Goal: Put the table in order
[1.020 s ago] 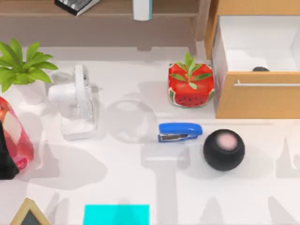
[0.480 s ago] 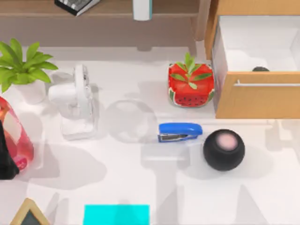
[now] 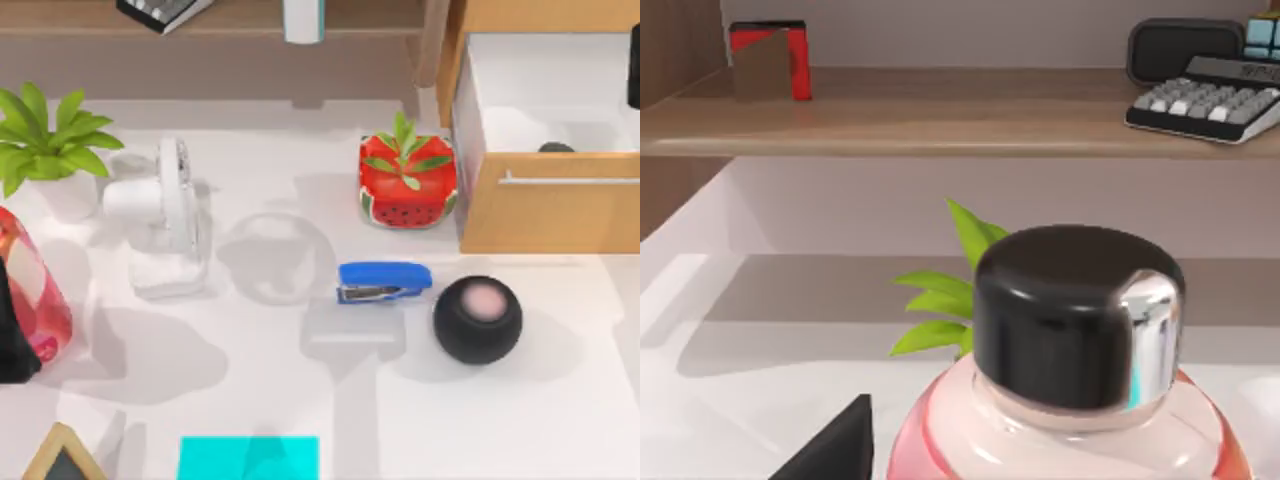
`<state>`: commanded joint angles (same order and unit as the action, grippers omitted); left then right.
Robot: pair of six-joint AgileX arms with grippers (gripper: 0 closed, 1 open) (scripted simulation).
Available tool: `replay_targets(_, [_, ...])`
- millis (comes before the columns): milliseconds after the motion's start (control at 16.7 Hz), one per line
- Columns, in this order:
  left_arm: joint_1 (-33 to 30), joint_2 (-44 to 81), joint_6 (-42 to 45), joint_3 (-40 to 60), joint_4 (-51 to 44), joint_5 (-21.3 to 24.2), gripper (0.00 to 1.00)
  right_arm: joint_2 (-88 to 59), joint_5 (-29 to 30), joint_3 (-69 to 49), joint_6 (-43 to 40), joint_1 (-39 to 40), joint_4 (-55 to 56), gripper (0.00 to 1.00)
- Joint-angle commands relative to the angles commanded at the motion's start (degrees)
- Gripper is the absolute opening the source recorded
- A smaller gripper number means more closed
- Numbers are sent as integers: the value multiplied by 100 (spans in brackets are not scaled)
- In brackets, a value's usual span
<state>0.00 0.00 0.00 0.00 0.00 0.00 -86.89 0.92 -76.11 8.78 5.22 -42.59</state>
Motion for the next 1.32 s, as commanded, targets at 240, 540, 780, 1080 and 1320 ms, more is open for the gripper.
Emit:
replay_targets(240, [0,0,0,0,0,0,100,-2466,23,-2075,215,157,-1088,100])
replay_targets(540, [0,0,0,0,0,0,100,-4569,57,-3956,442,251,-2178,100])
replay_targets(780, [0,0,0,0,0,0,100,-5186,63,-4657,546,267,-2554,100])
replay_targets(1080, [0,0,0,0,0,0,100,-5203,61,-4676,547,234,-2559,100])
replay_targets(1320, [0,0,0,0,0,0,100,-5186,62,-4622,532,238,-2522,100])
